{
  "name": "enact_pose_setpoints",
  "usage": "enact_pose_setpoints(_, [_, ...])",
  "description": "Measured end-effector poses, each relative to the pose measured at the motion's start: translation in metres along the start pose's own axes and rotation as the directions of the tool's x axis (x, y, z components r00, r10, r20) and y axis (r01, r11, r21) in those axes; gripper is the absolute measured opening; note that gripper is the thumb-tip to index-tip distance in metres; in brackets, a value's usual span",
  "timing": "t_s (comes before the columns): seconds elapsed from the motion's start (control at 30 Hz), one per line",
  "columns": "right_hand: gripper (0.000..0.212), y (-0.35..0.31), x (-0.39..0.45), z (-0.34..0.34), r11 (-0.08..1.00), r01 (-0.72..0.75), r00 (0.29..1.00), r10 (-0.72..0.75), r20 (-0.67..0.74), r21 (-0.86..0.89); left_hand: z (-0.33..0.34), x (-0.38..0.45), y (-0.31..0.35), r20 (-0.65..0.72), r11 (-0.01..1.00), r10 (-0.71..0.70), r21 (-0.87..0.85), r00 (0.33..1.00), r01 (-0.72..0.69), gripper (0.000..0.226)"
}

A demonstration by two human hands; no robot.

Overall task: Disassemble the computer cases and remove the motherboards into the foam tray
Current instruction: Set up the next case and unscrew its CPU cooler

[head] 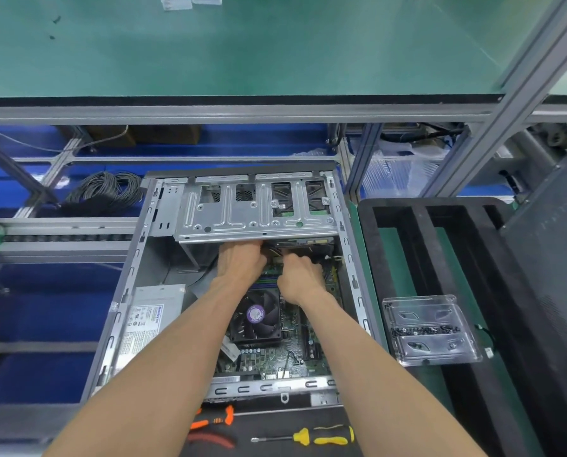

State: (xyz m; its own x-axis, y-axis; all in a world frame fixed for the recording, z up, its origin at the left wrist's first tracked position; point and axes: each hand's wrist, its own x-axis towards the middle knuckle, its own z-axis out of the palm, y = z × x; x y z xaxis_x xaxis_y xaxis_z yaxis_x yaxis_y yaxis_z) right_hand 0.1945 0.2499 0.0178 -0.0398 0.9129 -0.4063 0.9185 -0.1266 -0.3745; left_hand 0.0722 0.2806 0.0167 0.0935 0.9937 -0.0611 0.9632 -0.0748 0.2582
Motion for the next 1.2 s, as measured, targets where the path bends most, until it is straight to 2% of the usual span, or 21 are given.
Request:
enact_pose_setpoints(0.1, [0.005,-0.002,0.0,-0.003,1.0,-0.002,1.0,0.002,0.0,0.025,0.001,0.003,-0.003,-0.005,1.0,-0.002,0.008,1.0,0.003,0.027])
enact_pose_setpoints(0.17, [0.002,-0.003,0.002,-0.004,1.0,-0.012,1.0,0.013,-0.019,0.028,0.003,0.004,-0.007,0.008,0.998,-0.069,0.003,0.998,0.069,0.027])
enact_pose_setpoints(0.27, [0.015,-0.004,0.007,-0.005,0.998,-0.036,0.997,0.039,-0.065,0.044,0.005,0.005,-0.014,0.071,0.971,-0.236,-0.03,0.969,0.239,0.023])
enact_pose_setpoints(0.37, [0.037,-0.002,0.014,-0.004,0.997,-0.065,0.992,0.068,-0.109,0.032,0.005,0.005,-0.019,0.11,0.892,-0.408,-0.161,0.906,0.421,0.023])
enact_pose_setpoints(0.5, [0.037,-0.001,0.018,0.003,0.997,-0.064,0.986,0.07,-0.154,0.047,0.005,0.002,-0.021,0.055,0.886,-0.431,-0.164,0.901,0.434,0.009])
enact_pose_setpoints(0.57, [0.034,-0.001,0.019,0.005,0.998,-0.042,0.984,0.05,-0.171,0.051,0.004,0.001,-0.024,0.042,0.871,-0.468,-0.149,0.883,0.469,0.012])
enact_pose_setpoints(0.63, [0.033,0.0,0.019,0.006,1.0,-0.007,0.98,0.01,-0.197,0.017,0.005,0.0,-0.024,0.038,0.834,-0.516,-0.206,0.856,0.512,0.017])
enact_pose_setpoints(0.7, [0.028,0.001,0.019,0.007,0.997,0.05,0.972,-0.062,-0.227,-0.058,0.006,0.0,-0.025,0.026,0.725,-0.612,-0.382,0.791,0.573,0.005])
enact_pose_setpoints(0.73, [0.023,0.001,0.019,0.008,0.993,0.079,0.967,-0.099,-0.233,-0.092,0.005,0.0,-0.026,0.033,0.635,-0.676,-0.482,0.736,0.604,0.007])
enact_pose_setpoints(0.8, [0.013,0.001,0.021,0.009,0.984,0.119,0.964,-0.147,-0.222,-0.134,0.004,0.0,-0.03,0.092,0.44,-0.767,-0.645,0.635,0.625,0.027])
enact_pose_setpoints(0.87, [0.011,0.001,0.022,0.01,0.98,0.134,0.967,-0.161,-0.198,-0.144,0.003,0.001,-0.034,0.152,0.33,-0.788,-0.714,0.597,0.618,0.032])
enact_pose_setpoints(0.97, [0.021,0.002,0.023,0.012,0.983,0.131,0.972,-0.152,-0.181,-0.126,0.003,-0.002,-0.035,0.223,0.246,-0.791,-0.737,0.57,0.63,0.031])
enact_pose_setpoints(1.07, [0.029,0.006,0.024,0.014,0.986,0.118,0.976,-0.137,-0.172,-0.114,0.003,-0.006,-0.037,0.216,0.257,-0.799,-0.722,0.561,0.643,0.024])
enact_pose_setpoints(1.13, [0.03,0.006,0.024,0.014,0.984,0.12,0.974,-0.142,-0.174,-0.13,0.002,-0.008,-0.036,0.166,0.324,-0.799,-0.69,0.577,0.647,0.01])
enact_pose_setpoints(1.2, [0.029,0.006,0.022,0.013,0.982,0.129,0.97,-0.154,-0.188,-0.14,0.001,-0.01,-0.033,0.105,0.437,-0.784,-0.608,0.612,0.663,0.01])
